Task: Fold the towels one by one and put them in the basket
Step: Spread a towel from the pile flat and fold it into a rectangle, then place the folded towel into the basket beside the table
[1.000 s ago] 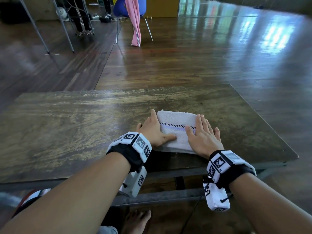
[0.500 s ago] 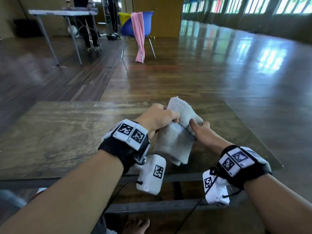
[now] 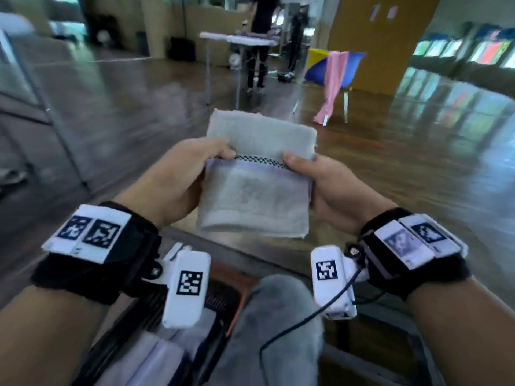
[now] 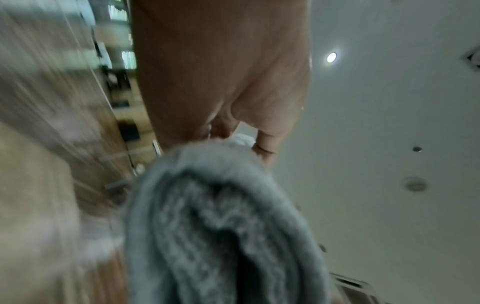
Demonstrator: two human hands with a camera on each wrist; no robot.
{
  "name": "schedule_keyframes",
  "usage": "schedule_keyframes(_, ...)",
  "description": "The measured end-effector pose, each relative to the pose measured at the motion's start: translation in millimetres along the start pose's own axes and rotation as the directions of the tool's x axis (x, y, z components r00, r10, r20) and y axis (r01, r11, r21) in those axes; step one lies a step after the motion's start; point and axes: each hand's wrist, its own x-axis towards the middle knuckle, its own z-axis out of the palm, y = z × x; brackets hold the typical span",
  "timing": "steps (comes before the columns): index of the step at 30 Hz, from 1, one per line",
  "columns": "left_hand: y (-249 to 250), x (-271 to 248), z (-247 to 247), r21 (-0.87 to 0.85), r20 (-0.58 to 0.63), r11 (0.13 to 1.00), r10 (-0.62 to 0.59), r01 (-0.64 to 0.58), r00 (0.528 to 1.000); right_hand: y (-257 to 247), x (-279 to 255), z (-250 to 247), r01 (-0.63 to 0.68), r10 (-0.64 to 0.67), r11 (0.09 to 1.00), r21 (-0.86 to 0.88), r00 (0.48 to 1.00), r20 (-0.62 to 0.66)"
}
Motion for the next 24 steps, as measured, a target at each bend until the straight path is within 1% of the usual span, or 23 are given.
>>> schedule_keyframes(1,-7,-10,-23,0.002,-0.082,1.0,0.019,-0.019,0.996,2,10,23,-0.007,0.008,0.999,-0.04,1.0,0.029)
schedule_keyframes(3,-30,-28,-66,-0.009,-0.24,1.0,0.027,-0.03,0.97,12,29,68,-0.04,0.059,0.982,-0.187,0.993,0.099)
schedule_keyframes(5,-63,-45,-104,-0.063,-0.344,0.998,-0.025,0.004,0.939,33,45,112,-0.086,0.143,0.942,-0.323,0.977,0.157)
schedule_keyframes(7,-103,-62,-136,-0.113,-0.421,0.992,-0.096,0.053,0.902,67,60,149,-0.114,0.222,0.889,-0.443,0.954,0.199)
schedule_keyframes(10,-170,-77,-171,-0.129,-0.555,0.982,-0.186,0.137,0.811,129,79,191,-0.12,0.307,0.78,-0.615,0.929,0.208)
schedule_keyframes(13,-239,-78,-191,-0.15,-0.688,0.96,-0.272,0.235,0.673,189,92,209,-0.188,0.437,0.681,-0.708,0.879,0.188)
schedule_keyframes(15,-277,-72,-192,-0.177,-0.716,0.925,-0.355,0.336,0.601,229,100,209,-0.22,0.477,0.615,-0.757,0.868,0.136)
schedule_keyframes(16,-295,-68,-190,-0.183,-0.714,0.907,-0.387,0.378,0.583,246,103,207,-0.245,0.501,0.582,-0.776,0.86,0.103)
schedule_keyframes(18,-330,-58,-185,-0.184,-0.709,0.878,-0.43,0.443,0.559,277,110,203,-0.291,0.545,0.508,-0.811,0.838,0.04)
schedule_keyframes(20,-357,-44,-175,-0.203,-0.682,0.842,-0.488,0.5,0.544,305,117,195,-0.304,0.562,0.445,-0.842,0.827,-0.002)
schedule_keyframes(22,-379,-28,-167,-0.248,-0.631,0.798,-0.563,0.549,0.534,329,123,184,-0.307,0.58,0.408,-0.86,0.814,-0.016)
schedule_keyframes(24,-396,-14,-165,-0.257,-0.613,0.779,-0.589,0.572,0.526,349,130,175,-0.301,0.589,0.393,-0.869,0.808,-0.013)
